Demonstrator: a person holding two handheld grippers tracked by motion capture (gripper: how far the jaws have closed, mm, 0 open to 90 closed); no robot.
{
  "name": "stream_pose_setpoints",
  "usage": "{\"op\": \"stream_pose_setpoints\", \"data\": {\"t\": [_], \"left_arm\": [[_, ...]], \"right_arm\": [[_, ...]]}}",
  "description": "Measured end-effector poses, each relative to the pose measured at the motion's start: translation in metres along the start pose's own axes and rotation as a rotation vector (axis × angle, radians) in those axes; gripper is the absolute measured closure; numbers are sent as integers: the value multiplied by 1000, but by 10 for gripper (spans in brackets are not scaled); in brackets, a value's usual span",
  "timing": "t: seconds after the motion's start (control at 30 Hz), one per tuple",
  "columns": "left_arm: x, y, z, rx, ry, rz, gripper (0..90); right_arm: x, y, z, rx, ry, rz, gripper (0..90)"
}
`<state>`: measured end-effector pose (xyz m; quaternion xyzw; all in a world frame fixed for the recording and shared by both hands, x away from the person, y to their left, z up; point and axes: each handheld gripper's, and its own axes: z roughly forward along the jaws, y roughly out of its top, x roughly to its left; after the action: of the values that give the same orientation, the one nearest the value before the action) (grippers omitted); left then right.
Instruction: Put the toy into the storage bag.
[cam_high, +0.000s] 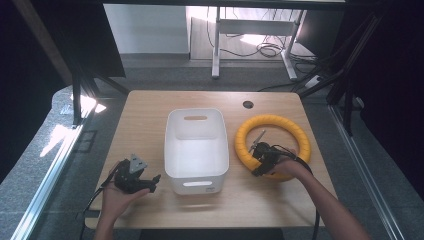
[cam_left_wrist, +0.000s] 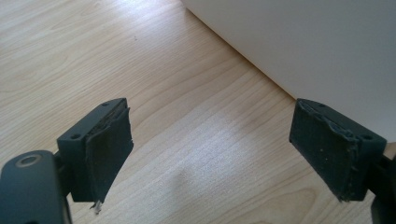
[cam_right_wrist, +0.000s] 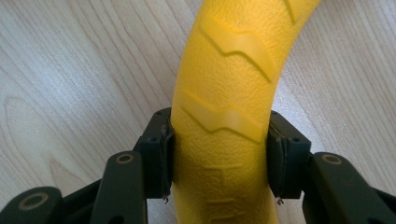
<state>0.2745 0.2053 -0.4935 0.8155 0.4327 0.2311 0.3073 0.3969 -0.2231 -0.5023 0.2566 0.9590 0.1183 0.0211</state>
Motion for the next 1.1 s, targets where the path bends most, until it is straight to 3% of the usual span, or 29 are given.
{"op": "stream_pose_setpoints", "data": {"t": [0.2,0.37,0.77,1.1], "left_arm": [[0,0,0,1,1,2,133],[1,0,0,1,3,1,132],[1,0,-1,0,2,-1,132],[0,0,1,7,4,3,132]], "right_arm": [[-3,-1,-2,-10,18,0,509],[-6,-2,-11,-61,45,22,510],[-23,-11,-56,-292,147,92,511],[-31,-24,-89,-495,184,143,514]]}}
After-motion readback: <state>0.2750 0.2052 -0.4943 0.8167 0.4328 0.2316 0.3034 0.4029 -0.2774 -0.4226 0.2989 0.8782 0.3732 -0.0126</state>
